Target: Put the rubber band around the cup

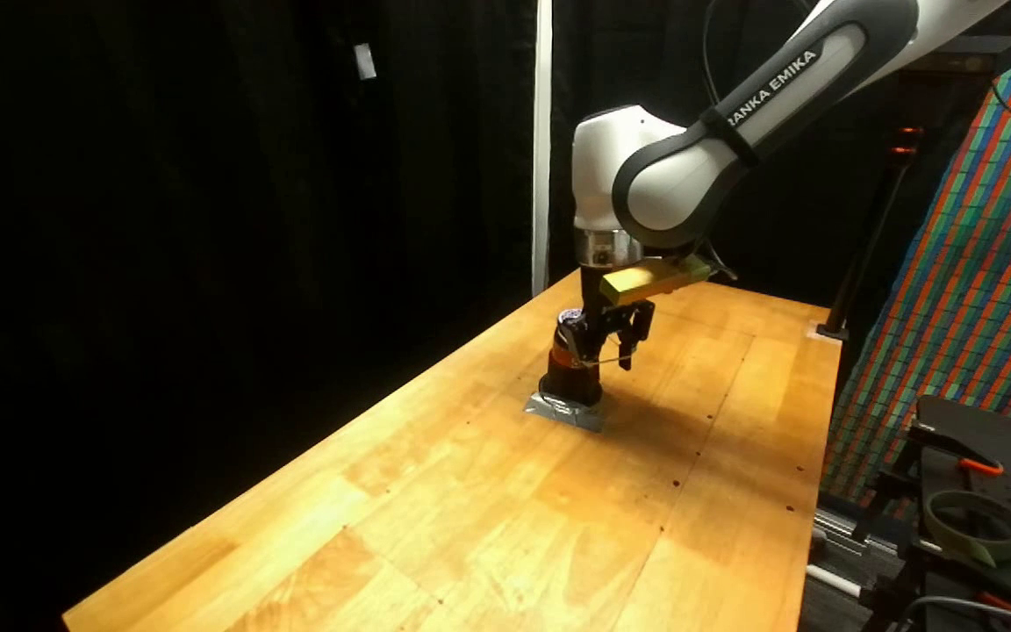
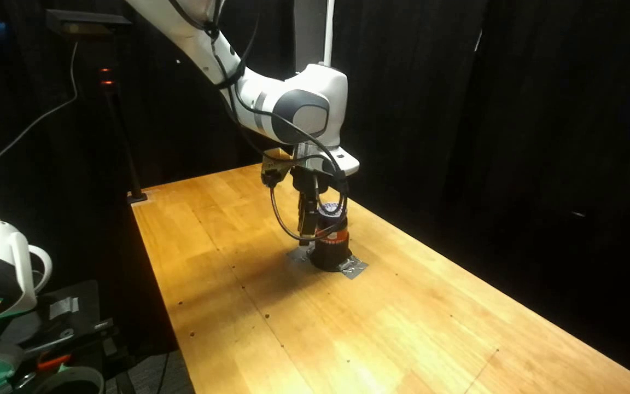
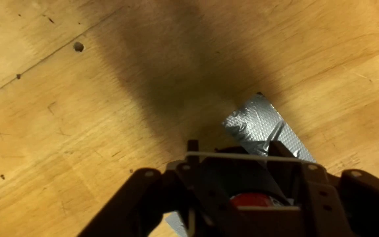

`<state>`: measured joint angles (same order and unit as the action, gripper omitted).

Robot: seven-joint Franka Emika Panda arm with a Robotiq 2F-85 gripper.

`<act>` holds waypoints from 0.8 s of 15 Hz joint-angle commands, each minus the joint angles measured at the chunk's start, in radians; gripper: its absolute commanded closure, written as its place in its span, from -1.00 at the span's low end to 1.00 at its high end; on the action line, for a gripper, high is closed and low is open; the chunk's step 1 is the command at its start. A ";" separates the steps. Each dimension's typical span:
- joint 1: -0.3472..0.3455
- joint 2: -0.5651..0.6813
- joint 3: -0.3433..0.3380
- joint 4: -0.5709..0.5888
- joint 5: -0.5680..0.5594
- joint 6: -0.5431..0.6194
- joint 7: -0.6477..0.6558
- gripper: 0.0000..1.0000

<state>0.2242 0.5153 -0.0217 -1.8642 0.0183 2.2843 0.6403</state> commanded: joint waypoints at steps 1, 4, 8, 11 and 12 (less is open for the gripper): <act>0.007 -0.109 0.016 -0.142 0.001 0.078 -0.004 0.47; 0.005 -0.138 0.027 -0.206 0.012 0.206 0.000 0.76; 0.020 -0.148 0.020 -0.296 0.003 0.438 0.019 0.76; 0.050 -0.147 -0.014 -0.352 -0.016 0.582 0.043 0.75; 0.068 -0.148 -0.033 -0.371 -0.025 0.624 0.053 0.74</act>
<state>0.2401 0.4100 -0.0090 -2.1498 0.0181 2.7943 0.6492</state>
